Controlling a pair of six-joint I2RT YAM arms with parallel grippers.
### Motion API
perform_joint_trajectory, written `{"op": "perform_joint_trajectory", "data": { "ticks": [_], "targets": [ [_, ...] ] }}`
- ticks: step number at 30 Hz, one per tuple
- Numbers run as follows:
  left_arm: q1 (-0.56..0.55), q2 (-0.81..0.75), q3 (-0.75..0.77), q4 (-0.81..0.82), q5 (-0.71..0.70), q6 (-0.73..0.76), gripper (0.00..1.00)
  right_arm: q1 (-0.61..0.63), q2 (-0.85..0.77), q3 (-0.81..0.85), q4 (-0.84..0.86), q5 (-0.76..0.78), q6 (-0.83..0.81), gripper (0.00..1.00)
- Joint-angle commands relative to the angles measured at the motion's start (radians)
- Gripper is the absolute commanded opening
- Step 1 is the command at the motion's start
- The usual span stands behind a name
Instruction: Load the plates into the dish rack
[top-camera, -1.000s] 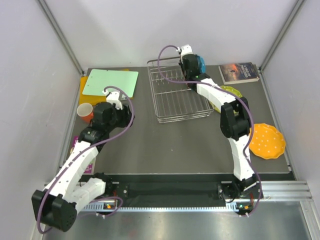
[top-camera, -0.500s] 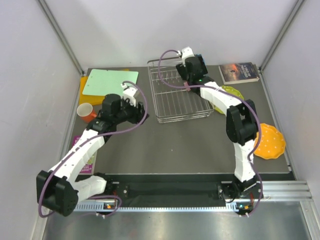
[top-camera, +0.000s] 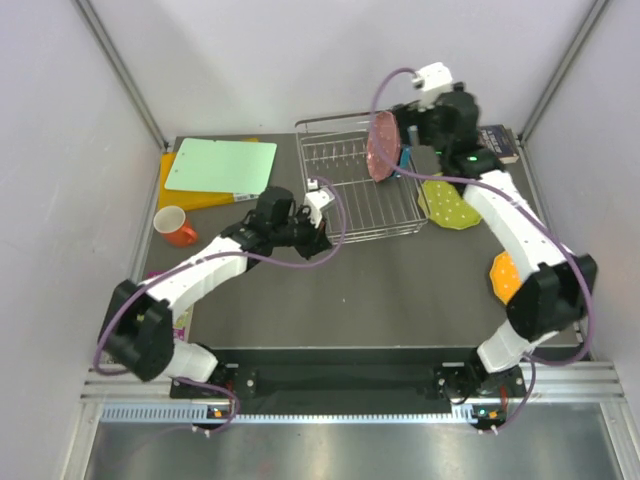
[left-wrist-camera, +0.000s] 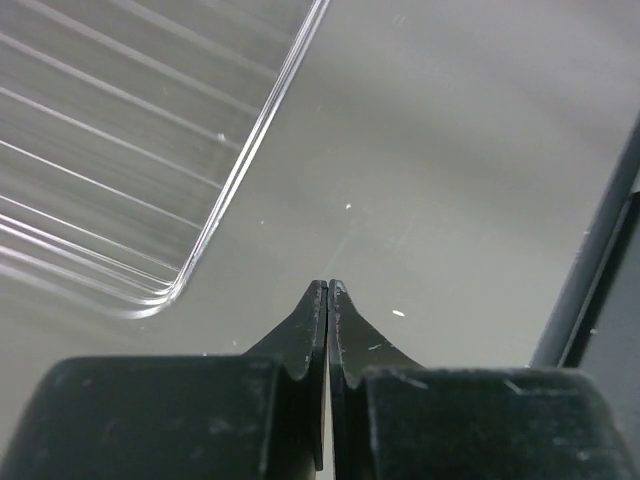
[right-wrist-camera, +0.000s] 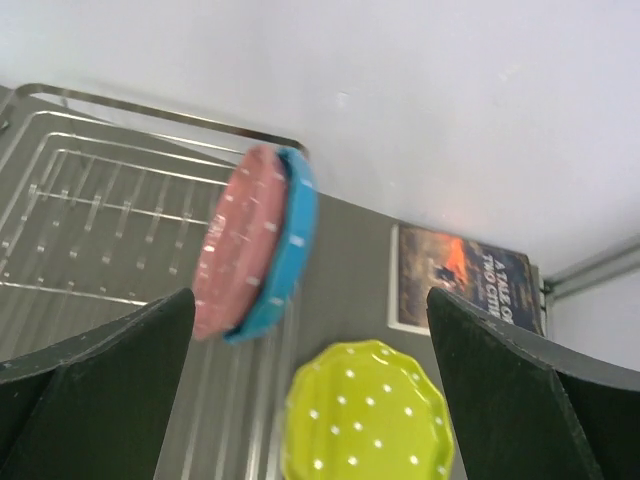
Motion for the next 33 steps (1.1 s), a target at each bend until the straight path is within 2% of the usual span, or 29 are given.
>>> {"op": "perform_joint_trajectory", "data": {
  "ticks": [1,4,8,12,13,16,22,26,28,30,31,33],
  "targets": [
    [-0.004,0.126,0.085,0.052,0.003,0.023,0.00,-0.233,-0.127,-0.082,-0.077,-0.311,0.126,1.00],
    [-0.003,0.185,0.114,0.037,-0.034,0.030,0.00,-0.377,-0.109,-0.093,-0.161,-0.456,0.177,1.00],
    [-0.003,0.237,0.136,-0.011,-0.088,0.060,0.00,-0.538,0.010,-0.021,-0.324,-0.674,0.220,1.00],
    [0.008,0.268,0.128,0.009,-0.181,0.057,0.00,-0.597,0.119,0.002,-0.337,-0.718,0.206,1.00],
    [0.011,0.274,0.128,0.018,-0.242,0.057,0.00,-0.610,0.141,0.014,-0.344,-0.712,0.199,1.00],
    [0.028,0.311,0.139,0.036,-0.280,0.084,0.00,-0.644,0.242,0.089,-0.401,-0.727,0.191,1.00],
    [0.068,0.393,0.199,0.081,-0.338,0.084,0.00,-0.655,0.389,0.208,-0.514,-0.742,0.062,0.99],
    [0.078,0.427,0.248,0.070,-0.355,0.092,0.00,-0.647,0.475,0.254,-0.587,-0.765,-0.016,0.88],
    [0.077,0.430,0.268,0.022,-0.314,0.093,0.00,-0.632,0.488,0.242,-0.581,-0.776,-0.064,0.85],
    [0.078,0.414,0.262,-0.014,-0.234,0.087,0.04,-0.615,0.481,0.206,-0.562,-0.767,-0.088,0.83],
    [0.075,0.404,0.254,-0.037,-0.206,0.080,0.10,-0.597,0.478,0.188,-0.536,-0.750,-0.093,0.81],
    [0.072,0.372,0.218,-0.054,-0.156,0.066,0.15,-0.571,0.475,0.137,-0.513,-0.730,-0.087,0.76]
  ]
}}
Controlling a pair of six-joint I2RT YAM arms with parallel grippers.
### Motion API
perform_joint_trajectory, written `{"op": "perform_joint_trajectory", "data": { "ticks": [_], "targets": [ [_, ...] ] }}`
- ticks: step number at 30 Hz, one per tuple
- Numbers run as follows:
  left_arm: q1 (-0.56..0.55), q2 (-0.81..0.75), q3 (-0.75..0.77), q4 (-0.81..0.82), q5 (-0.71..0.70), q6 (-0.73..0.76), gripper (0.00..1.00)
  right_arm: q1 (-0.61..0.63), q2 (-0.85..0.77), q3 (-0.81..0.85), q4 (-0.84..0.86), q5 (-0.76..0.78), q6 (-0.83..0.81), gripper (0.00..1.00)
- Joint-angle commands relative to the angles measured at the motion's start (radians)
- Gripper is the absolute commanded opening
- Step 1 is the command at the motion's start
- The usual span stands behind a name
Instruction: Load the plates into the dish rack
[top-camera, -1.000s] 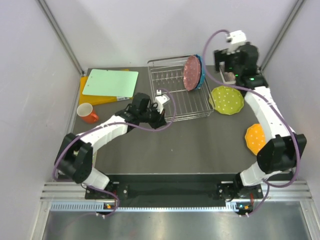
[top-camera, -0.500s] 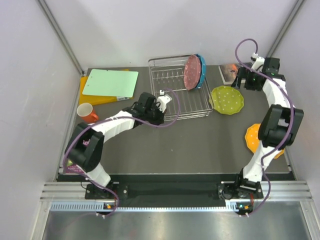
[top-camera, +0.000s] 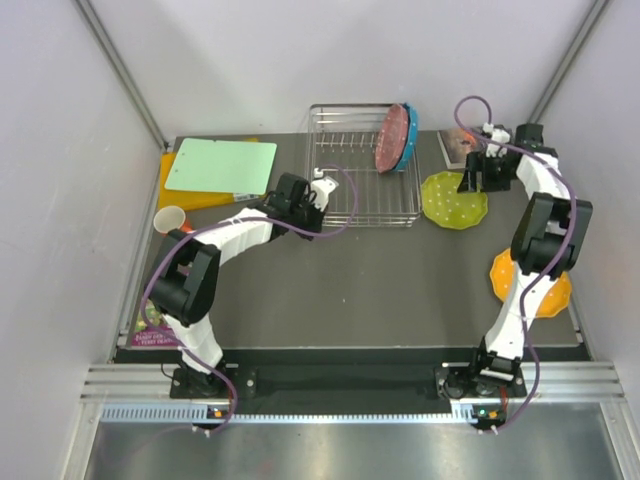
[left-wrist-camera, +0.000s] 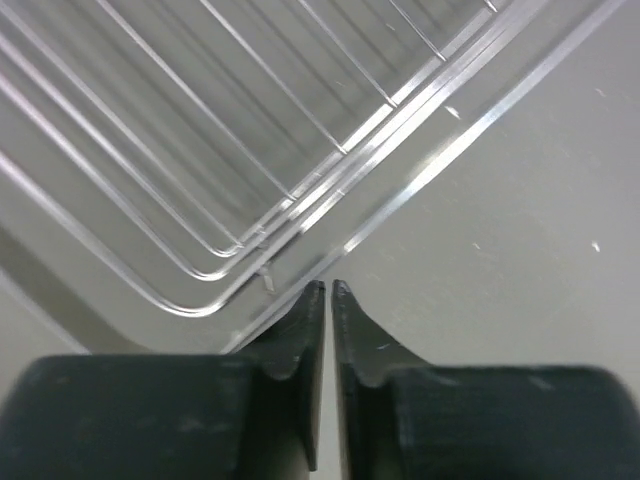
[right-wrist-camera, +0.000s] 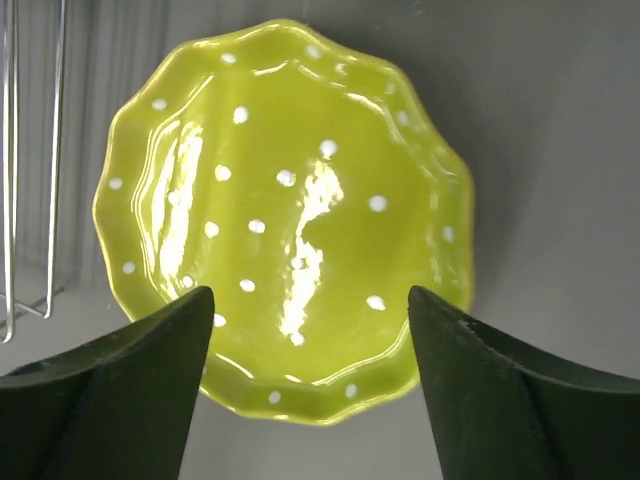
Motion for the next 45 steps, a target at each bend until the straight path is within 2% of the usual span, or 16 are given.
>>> {"op": "perform_joint_trajectory", "data": {
  "ticks": [1,2,4,5,8,14,19,25,30,38,41,42,43,45],
  "targets": [
    [-0.011,-0.070,-0.021,-0.045,0.118,-0.009,0.20,0.063,-0.015,-0.061,0.032,0.020,-0.062,0.74],
    [-0.017,-0.082,-0.047,-0.054,0.117,-0.020,0.21,0.072,-0.013,-0.085,0.033,0.031,-0.060,0.70],
    [-0.027,-0.120,-0.071,-0.057,0.120,-0.032,0.25,0.097,-0.023,-0.114,0.038,0.061,-0.063,0.68],
    [-0.027,-0.133,-0.084,-0.062,0.117,-0.043,0.30,0.105,-0.027,-0.151,0.047,0.075,-0.062,0.65],
    [-0.028,-0.175,-0.088,-0.074,0.086,-0.039,0.33,0.125,-0.056,-0.231,0.052,0.109,-0.065,0.58],
    [-0.019,-0.248,-0.084,-0.059,-0.024,-0.025,0.34,0.160,-0.154,-0.426,0.021,0.171,-0.094,0.49],
    [0.012,-0.304,-0.114,-0.001,-0.037,-0.051,0.35,0.189,-0.262,-0.619,0.013,0.164,-0.097,0.48],
    [0.026,-0.392,-0.175,0.036,-0.040,-0.104,0.36,0.227,-0.391,-0.755,0.000,0.160,-0.119,0.50],
    [0.026,-0.452,-0.212,0.053,-0.034,-0.182,0.36,0.330,-0.475,-0.806,-0.040,0.216,-0.195,0.50],
    [0.027,-0.521,-0.262,0.101,-0.055,-0.261,0.37,0.336,-0.509,-0.895,-0.086,0.241,-0.292,0.50],
    [0.029,-0.531,-0.282,0.099,-0.049,-0.360,0.43,0.373,-0.571,-0.960,-0.100,0.241,-0.359,0.50],
    [0.027,-0.531,-0.288,0.096,-0.069,-0.400,0.51,0.416,-0.584,-0.970,-0.106,0.246,-0.373,0.50],
    [0.029,-0.535,-0.302,0.084,-0.080,-0.492,0.53,0.442,-0.593,-0.978,-0.114,0.241,-0.384,0.50],
    [0.030,-0.536,-0.318,0.067,-0.080,-0.572,0.55,0.525,-0.598,-0.975,-0.135,0.229,-0.399,0.51]
  ]
}}
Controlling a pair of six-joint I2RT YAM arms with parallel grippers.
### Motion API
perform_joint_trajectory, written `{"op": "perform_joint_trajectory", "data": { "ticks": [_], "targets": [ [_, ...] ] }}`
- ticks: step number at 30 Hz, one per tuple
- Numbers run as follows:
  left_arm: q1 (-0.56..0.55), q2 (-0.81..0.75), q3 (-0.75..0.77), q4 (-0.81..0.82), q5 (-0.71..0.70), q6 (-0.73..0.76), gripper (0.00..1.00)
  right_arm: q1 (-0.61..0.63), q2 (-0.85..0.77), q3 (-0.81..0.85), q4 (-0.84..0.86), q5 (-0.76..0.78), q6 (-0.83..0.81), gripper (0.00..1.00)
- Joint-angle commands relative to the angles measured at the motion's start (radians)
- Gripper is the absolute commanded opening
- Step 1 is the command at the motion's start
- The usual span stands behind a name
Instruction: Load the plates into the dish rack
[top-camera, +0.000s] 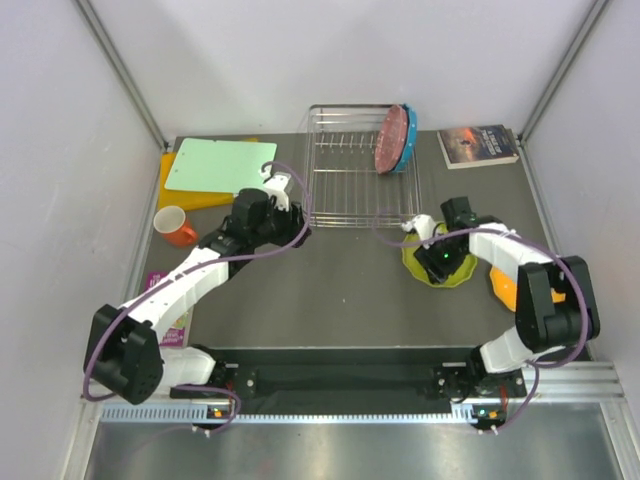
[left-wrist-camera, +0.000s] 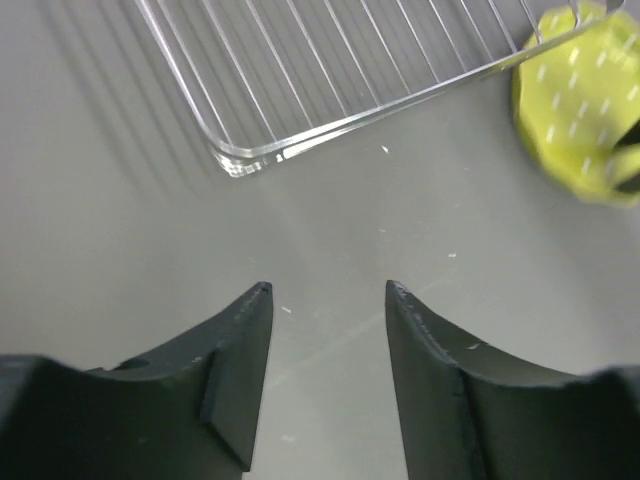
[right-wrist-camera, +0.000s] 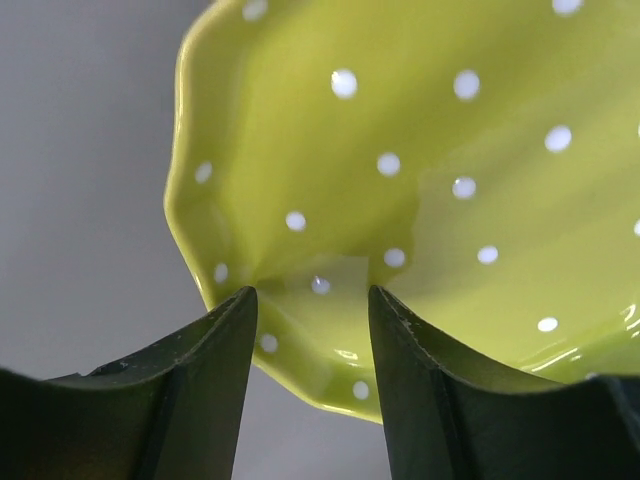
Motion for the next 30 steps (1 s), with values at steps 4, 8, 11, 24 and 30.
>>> {"op": "perform_joint_trajectory", "data": {
  "ticks": [4,8,11,24,30],
  "targets": [
    [0.005,-0.047,-0.063,-0.024,0.019,-0.369,0.56,0.276,0.017,-0.037,-0.199,-0.034,-0.080,0.52],
    [0.003,-0.048,-0.092,-0.059,0.036,-0.434,0.57,0.403,0.052,0.010,-0.175,-0.038,-0.044,0.52],
    [0.003,-0.052,-0.132,-0.058,0.053,-0.468,0.57,0.478,0.118,0.094,-0.170,-0.075,-0.004,0.53],
    [0.060,-0.129,-0.160,-0.177,-0.014,-0.465,0.57,0.667,0.256,0.405,-0.150,-0.037,0.147,0.53],
    [0.072,-0.135,-0.146,-0.220,-0.017,-0.466,0.57,0.428,-0.038,0.229,-0.158,-0.062,0.225,0.58]
  ]
}}
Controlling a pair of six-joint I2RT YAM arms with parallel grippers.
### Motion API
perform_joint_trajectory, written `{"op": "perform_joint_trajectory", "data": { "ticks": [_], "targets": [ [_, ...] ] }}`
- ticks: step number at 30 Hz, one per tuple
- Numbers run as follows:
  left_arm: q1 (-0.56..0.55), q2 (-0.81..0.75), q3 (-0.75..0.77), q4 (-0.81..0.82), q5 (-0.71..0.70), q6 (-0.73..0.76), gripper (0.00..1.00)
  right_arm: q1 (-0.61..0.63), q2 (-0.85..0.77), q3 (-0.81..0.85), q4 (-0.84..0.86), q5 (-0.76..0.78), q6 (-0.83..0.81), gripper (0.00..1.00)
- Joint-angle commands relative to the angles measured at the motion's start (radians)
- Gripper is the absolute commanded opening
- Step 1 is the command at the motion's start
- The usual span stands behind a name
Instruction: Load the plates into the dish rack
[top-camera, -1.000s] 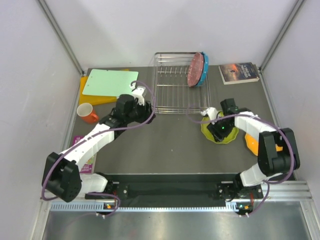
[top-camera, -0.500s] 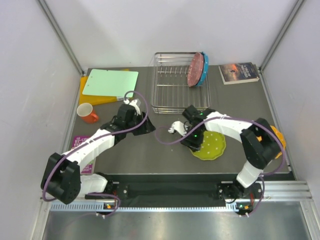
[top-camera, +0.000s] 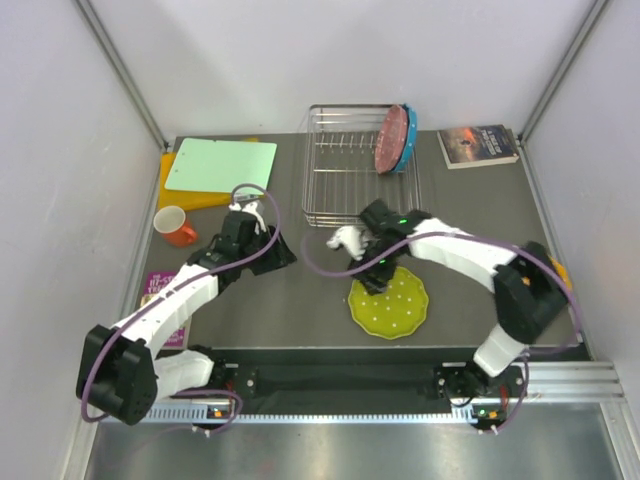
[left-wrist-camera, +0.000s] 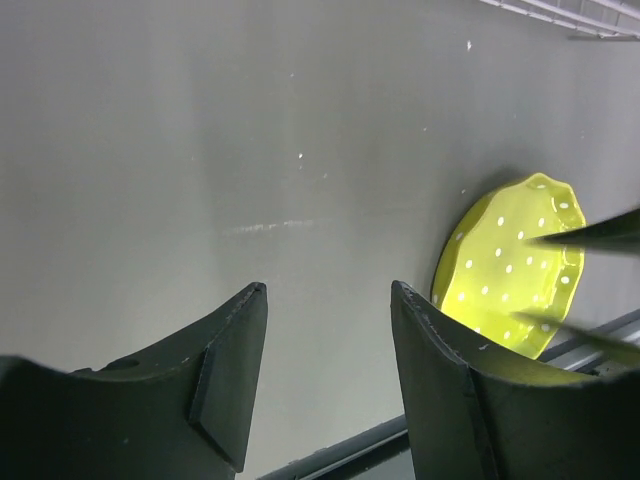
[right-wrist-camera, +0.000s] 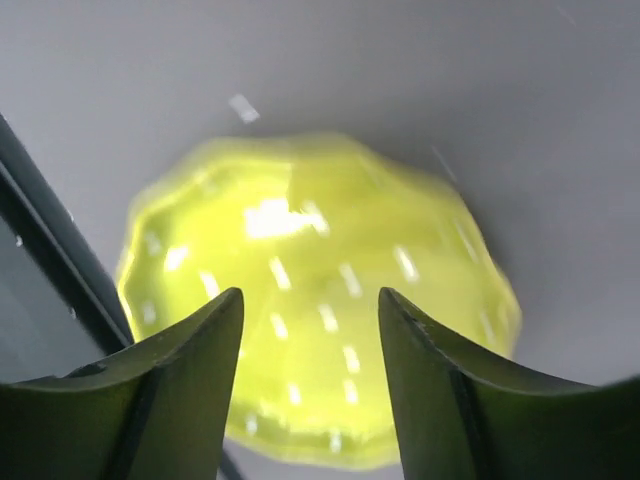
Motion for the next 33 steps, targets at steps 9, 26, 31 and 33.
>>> {"op": "perform_joint_trajectory", "data": {
  "ticks": [9,26,31,33],
  "targets": [
    [-0.113,0.091,-0.058,0.153,0.099,-0.088,0.53,-0.572,-0.319,-0.164,-0.047,-0.480,0.341,0.78],
    [-0.398,0.265,-0.163,0.431,0.148,-0.288,0.46,-0.823,-0.187,-0.434,0.088,-0.470,0.550,0.80],
    [-0.404,0.420,-0.090,0.474,0.184,-0.317,0.45,-0.816,-0.068,-0.455,0.161,-0.470,0.619,0.79],
    [-0.412,0.460,-0.055,0.497,0.176,-0.326,0.45,-0.816,-0.028,-0.451,0.167,-0.472,0.614,0.78]
  ]
}}
